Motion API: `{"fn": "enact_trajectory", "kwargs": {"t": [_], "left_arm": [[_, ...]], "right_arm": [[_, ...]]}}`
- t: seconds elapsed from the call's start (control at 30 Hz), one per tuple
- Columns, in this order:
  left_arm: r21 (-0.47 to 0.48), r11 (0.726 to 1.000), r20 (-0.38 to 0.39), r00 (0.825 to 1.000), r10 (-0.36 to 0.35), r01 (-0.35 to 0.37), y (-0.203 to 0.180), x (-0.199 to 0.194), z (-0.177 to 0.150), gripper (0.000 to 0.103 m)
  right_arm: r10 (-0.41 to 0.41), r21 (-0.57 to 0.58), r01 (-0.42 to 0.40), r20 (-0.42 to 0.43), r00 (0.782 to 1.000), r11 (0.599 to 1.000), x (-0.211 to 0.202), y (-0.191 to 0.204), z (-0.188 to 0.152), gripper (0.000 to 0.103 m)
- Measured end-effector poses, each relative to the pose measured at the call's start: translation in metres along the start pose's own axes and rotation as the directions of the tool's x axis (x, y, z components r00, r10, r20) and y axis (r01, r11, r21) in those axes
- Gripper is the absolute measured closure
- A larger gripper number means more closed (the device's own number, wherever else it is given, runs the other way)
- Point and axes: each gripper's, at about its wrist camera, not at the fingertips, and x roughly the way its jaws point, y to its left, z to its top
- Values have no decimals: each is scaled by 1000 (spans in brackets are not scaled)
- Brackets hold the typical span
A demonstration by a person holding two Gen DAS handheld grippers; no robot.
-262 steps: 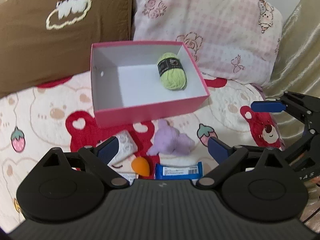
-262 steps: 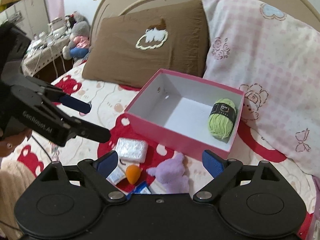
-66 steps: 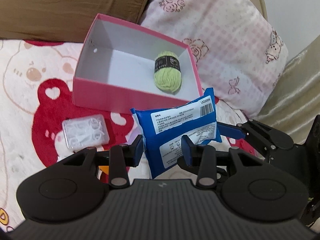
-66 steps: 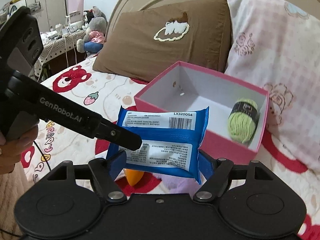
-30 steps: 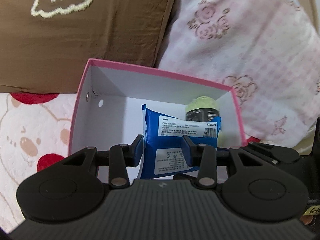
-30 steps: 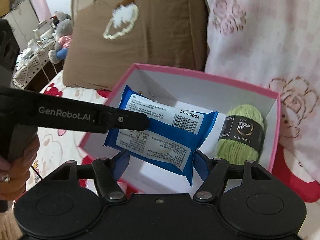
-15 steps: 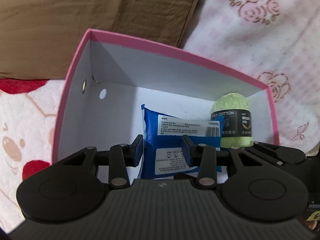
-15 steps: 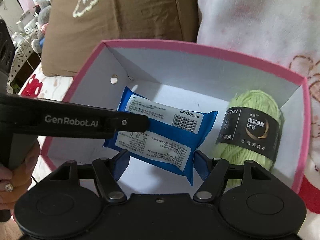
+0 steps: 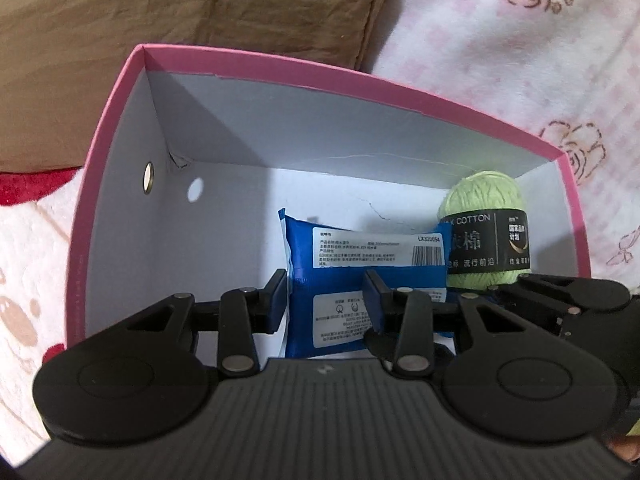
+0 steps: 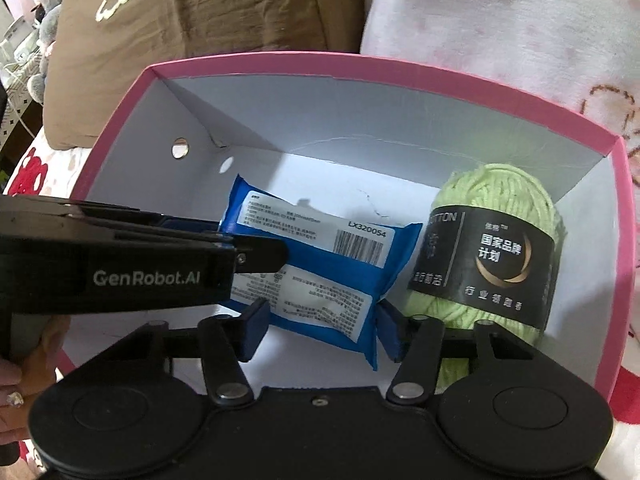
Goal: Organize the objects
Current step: 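Lower the blue wipe pack onto the box floor and open the left gripper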
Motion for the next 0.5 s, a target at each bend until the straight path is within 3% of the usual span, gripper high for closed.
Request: {"fn": "enact_trajectory", "kwargs": {"t": [0.4, 0.5], "left_arm": [[-19, 999, -30, 999, 41, -41, -3, 16, -4, 65], [-31, 999, -22, 999, 39, -39, -5, 16, -4, 65]], "right_arm": [[-45, -51, 46, 26, 999, 998, 0, 2, -3, 43], [-65, -73, 68, 45, 997, 995, 0, 1, -8, 53]]}}
